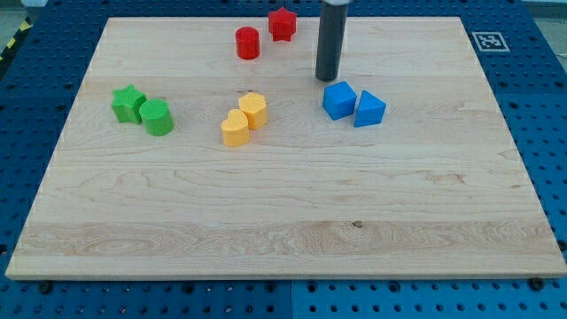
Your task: Point at the red star
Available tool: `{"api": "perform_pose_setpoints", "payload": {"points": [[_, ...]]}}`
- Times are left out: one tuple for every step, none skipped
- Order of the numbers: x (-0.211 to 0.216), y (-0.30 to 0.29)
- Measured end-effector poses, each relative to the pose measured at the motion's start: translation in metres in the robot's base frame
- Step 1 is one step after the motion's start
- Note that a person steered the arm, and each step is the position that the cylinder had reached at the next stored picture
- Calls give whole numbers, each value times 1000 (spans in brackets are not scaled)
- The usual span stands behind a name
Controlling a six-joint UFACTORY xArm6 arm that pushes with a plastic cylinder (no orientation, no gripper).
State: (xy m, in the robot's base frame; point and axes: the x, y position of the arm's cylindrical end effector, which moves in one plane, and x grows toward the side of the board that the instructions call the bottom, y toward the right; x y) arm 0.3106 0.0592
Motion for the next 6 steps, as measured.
{"api": "perform_pose_setpoints", "payload": {"points": [[-50,3],[-90,4],[-119,3],[-117,-4],[-118,-28],[-118,-57]]}}
